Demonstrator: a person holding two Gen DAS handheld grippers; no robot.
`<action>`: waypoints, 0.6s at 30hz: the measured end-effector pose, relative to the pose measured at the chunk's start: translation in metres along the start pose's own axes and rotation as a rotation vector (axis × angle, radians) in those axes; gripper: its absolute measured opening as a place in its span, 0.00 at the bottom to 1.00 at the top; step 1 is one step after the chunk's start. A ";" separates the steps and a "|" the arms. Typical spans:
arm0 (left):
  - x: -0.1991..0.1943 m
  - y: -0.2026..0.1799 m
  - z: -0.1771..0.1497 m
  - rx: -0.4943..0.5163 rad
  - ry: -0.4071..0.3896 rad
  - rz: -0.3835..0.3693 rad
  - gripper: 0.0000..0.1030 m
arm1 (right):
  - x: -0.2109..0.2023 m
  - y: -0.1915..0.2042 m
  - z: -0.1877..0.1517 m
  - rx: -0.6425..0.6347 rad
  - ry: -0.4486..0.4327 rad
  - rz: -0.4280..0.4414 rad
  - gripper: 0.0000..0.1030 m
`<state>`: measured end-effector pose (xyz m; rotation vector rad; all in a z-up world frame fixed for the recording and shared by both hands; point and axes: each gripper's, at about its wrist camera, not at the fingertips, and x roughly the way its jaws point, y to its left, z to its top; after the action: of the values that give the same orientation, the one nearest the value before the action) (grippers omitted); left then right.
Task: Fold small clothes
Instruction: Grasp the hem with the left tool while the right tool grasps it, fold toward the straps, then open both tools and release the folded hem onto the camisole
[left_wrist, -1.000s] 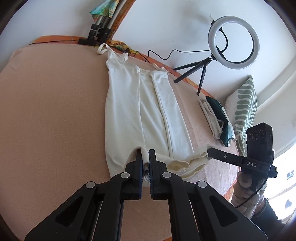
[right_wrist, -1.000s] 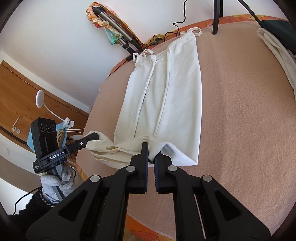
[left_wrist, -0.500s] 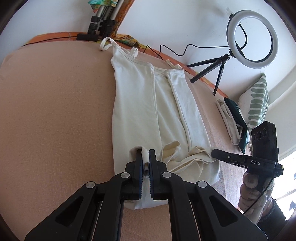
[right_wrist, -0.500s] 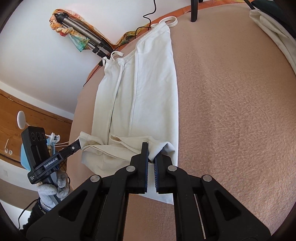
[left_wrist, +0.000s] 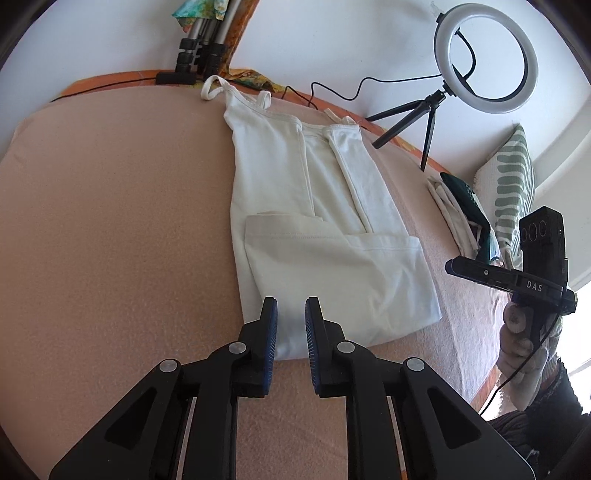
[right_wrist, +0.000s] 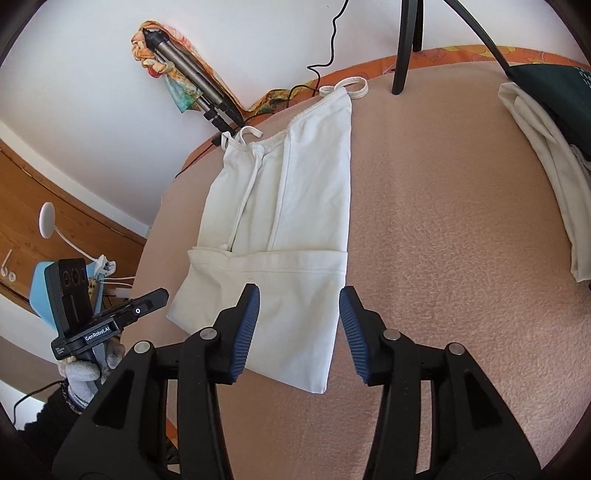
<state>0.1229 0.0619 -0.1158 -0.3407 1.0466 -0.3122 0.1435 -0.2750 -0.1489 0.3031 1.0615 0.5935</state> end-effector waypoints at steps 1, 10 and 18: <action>0.002 0.002 -0.001 -0.013 0.008 -0.006 0.13 | 0.002 0.000 -0.005 -0.013 0.023 -0.015 0.46; -0.002 0.004 -0.005 -0.043 0.002 0.012 0.26 | 0.018 -0.005 -0.022 -0.053 0.086 -0.081 0.43; 0.004 0.000 -0.006 -0.037 0.010 -0.013 0.31 | 0.025 -0.002 -0.022 -0.070 0.092 -0.099 0.33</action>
<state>0.1191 0.0597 -0.1220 -0.3797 1.0612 -0.3068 0.1336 -0.2626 -0.1783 0.1621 1.1345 0.5584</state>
